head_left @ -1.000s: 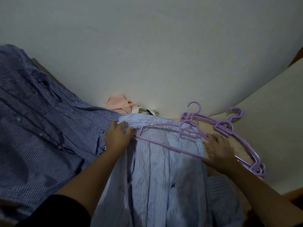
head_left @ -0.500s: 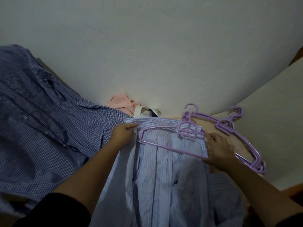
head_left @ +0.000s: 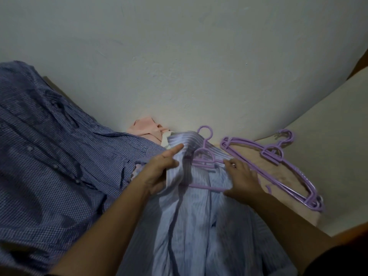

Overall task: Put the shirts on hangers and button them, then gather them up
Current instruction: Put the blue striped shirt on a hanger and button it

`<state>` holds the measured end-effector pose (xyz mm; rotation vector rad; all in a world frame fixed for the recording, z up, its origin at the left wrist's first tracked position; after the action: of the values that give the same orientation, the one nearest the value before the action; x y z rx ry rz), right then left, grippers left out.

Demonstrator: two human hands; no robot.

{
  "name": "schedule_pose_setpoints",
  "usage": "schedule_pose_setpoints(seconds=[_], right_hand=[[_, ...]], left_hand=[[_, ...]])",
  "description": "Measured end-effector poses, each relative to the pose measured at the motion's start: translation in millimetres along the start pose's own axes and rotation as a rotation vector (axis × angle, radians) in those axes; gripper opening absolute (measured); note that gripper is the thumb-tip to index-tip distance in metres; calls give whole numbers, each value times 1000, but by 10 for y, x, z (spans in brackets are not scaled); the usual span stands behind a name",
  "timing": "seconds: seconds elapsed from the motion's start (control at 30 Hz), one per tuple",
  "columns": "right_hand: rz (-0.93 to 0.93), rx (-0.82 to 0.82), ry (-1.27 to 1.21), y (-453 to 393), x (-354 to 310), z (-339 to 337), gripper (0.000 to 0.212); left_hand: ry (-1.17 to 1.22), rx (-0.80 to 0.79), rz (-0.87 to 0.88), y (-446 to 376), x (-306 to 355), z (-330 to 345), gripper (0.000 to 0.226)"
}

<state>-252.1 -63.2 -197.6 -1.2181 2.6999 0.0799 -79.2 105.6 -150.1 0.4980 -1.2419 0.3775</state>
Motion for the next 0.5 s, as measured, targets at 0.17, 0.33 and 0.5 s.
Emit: schedule_pose_setpoints(seconds=[0.17,0.33,0.5], right_hand=[[-7,54,43,-126,-73,291,100],[-43,81,74,-249,-78,355,102],[-96,71,64,-345,-85,379,106]], left_hand=[[-271,248,-209,-36,-550,-260,53],[-1007,686,250,-97,-419,-283,50],[-1395,365,697,-344,-208,-15,62]])
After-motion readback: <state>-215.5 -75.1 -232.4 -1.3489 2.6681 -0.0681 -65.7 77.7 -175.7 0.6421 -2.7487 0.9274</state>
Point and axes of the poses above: each hand's wrist, its own y-axis away from the middle knuckle, its own z-axis out of the palm, x = y × z, the point moved 2 cm from there along -y, towards the middle knuckle, and after that the axes turned 2 degrees about x, right-handed, at the moved point
